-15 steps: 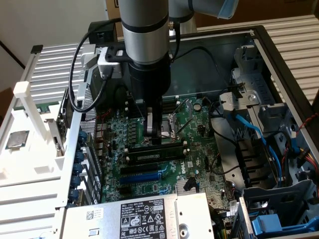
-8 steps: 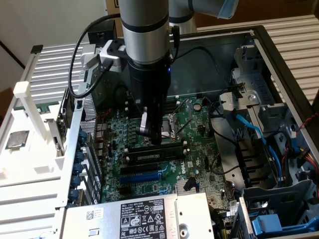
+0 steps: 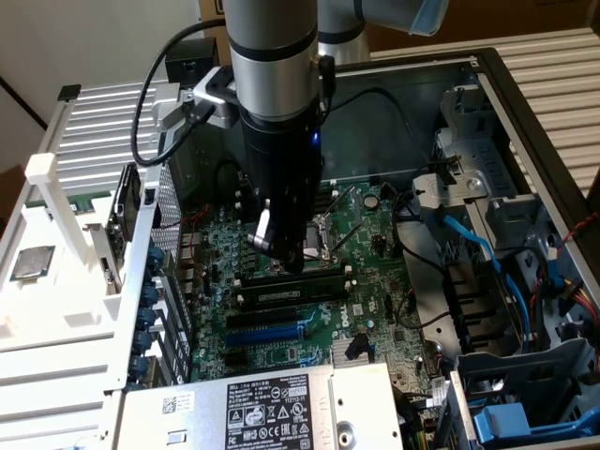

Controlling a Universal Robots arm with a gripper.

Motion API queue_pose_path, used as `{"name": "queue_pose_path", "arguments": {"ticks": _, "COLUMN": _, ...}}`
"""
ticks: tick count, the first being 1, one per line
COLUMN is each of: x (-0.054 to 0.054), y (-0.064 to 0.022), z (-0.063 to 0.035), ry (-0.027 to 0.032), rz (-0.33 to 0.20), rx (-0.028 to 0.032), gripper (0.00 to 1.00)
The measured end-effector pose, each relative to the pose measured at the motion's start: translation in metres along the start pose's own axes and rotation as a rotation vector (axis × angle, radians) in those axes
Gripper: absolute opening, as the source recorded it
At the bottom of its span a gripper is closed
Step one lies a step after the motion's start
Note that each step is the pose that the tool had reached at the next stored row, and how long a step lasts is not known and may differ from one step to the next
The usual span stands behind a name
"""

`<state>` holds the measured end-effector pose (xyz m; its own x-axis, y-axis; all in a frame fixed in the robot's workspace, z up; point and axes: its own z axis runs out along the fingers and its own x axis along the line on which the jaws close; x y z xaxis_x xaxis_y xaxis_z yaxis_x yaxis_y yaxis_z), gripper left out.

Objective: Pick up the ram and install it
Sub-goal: 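Press down the ram until it locks into place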

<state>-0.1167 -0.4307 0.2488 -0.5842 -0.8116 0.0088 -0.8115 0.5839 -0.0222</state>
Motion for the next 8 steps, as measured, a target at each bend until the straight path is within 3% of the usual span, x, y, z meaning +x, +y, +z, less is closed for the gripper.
{"name": "queue_pose_path", "arguments": {"ticks": 3, "x": 0.0000, "y": 0.0000, "z": 0.0001, "ry": 0.0011, "rz": 0.051, "rx": -0.0004, "gripper": 0.10}}
{"name": "queue_pose_path", "arguments": {"ticks": 5, "x": 0.0000, "y": 0.0000, "z": 0.0002, "ry": 0.0029, "rz": 0.135, "rx": -0.0012, "gripper": 0.10}}
{"name": "queue_pose_path", "arguments": {"ticks": 7, "x": 0.0000, "y": 0.0000, "z": 0.0003, "ry": 0.0041, "rz": 0.187, "rx": -0.0016, "gripper": 0.10}}
{"name": "queue_pose_path", "arguments": {"ticks": 8, "x": 0.0000, "y": 0.0000, "z": 0.0006, "ry": 0.0057, "rz": 0.255, "rx": -0.0022, "gripper": 0.10}}
